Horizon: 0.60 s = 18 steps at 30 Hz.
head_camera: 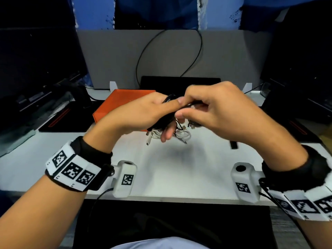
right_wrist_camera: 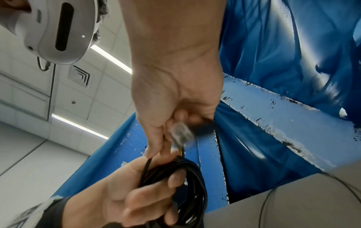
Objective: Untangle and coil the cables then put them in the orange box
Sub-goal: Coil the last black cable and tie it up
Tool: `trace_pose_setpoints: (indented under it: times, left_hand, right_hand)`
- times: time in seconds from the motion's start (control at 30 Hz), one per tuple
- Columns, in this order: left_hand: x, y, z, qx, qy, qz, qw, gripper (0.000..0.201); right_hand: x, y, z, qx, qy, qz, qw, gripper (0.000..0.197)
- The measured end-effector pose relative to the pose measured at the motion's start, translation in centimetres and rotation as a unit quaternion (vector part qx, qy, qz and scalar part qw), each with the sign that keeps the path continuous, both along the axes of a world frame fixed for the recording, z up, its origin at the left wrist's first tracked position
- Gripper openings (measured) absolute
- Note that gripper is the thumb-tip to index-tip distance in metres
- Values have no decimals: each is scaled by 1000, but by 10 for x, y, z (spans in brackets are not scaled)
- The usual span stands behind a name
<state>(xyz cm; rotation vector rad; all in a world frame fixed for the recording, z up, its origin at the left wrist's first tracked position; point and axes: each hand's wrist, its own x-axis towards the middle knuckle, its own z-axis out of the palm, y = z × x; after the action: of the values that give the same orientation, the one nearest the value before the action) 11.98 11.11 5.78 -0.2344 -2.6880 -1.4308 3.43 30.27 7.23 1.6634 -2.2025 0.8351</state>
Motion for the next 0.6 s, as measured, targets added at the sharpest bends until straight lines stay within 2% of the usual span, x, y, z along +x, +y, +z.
trace_pose_setpoints:
  times: [0.1, 0.17, 0.27, 0.37, 0.43, 0.6]
  left_hand:
    - [0, -1, -5, 179, -29, -85, 980, 74]
    - [-2, -2, -7, 250, -10, -148, 957, 61]
    - [-3, -2, -9, 305, -6, -212, 928, 37]
    - [-5, 0, -12, 367, -27, -235, 900, 31]
    - [-6, 0, -13, 371, -25, -207, 905, 31]
    - [-10, 9, -5, 280, 31, -19, 959, 35]
  right_hand:
    - [-2, -1, 1, -109, -70, -2, 992, 31]
    - [-1, -4, -2, -135, -103, -9, 985, 32]
    - [5, -13, -11, -121, -98, -26, 987, 35]
    - [7, -18, -15, -105, -128, -20, 986, 42]
    - [5, -19, -13, -87, -158, -8, 984, 41]
    - [-7, -18, -13, -95, -162, -71, 980, 51]
